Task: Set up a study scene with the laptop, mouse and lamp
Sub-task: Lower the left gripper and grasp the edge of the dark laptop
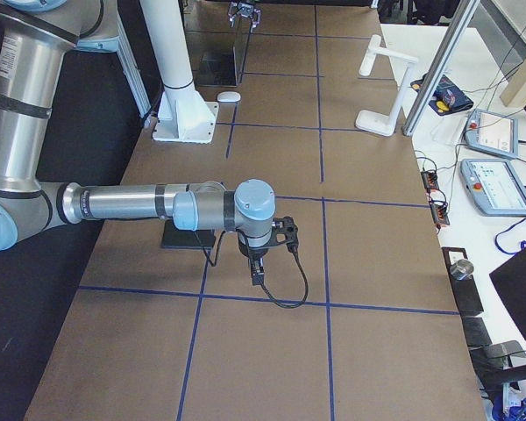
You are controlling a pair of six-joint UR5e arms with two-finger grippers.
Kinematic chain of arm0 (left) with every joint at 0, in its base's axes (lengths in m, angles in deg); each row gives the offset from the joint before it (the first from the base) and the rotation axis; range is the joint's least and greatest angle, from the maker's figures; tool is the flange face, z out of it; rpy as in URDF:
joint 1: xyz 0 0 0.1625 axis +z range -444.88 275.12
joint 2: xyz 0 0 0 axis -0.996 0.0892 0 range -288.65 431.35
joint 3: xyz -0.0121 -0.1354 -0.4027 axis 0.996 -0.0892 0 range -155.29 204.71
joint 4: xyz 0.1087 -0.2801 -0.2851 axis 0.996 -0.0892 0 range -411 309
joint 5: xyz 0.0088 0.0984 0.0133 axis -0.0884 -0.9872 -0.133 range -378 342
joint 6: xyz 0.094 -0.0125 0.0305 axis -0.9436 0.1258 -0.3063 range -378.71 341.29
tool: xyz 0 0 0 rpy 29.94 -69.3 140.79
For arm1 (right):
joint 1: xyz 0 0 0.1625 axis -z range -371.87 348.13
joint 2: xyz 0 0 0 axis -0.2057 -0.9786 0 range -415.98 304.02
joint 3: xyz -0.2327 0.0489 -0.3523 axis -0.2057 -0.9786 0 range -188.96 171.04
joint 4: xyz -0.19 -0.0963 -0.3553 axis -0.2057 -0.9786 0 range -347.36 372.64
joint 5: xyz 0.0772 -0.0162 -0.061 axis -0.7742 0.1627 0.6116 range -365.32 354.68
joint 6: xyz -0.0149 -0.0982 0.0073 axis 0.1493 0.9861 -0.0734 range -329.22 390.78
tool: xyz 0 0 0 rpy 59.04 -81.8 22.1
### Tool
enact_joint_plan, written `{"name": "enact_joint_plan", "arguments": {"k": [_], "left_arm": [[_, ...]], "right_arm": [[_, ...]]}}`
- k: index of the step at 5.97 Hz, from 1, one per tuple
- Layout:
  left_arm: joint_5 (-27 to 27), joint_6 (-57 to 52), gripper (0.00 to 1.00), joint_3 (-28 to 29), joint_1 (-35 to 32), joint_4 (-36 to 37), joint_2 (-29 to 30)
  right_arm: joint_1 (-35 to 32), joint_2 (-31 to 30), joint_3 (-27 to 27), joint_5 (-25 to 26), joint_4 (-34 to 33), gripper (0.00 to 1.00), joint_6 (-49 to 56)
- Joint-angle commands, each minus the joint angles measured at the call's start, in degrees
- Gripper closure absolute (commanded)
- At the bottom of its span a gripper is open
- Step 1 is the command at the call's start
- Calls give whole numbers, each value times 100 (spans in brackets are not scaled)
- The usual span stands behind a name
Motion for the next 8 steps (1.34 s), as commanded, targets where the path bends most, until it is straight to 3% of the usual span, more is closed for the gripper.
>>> {"name": "enact_joint_plan", "arguments": {"k": [1,2,4,5,6,8], "left_arm": [[-386,89,3,20,448,-62,-28],[-553,89,7,81,572,-62,-28],[-485,72,51,90,565,-62,6],[-476,46,82,82,513,-62,7],[-467,37,96,56,495,-62,7],[92,11,100,55,-107,-62,33]], "right_arm": [[0,0,-18,0,0,0,0],[0,0,-26,0,0,0,0],[0,0,-35,0,0,0,9],[0,0,-35,0,0,0,9],[0,0,-35,0,9,0,9],[0,0,-27,0,9,0,0]]}}
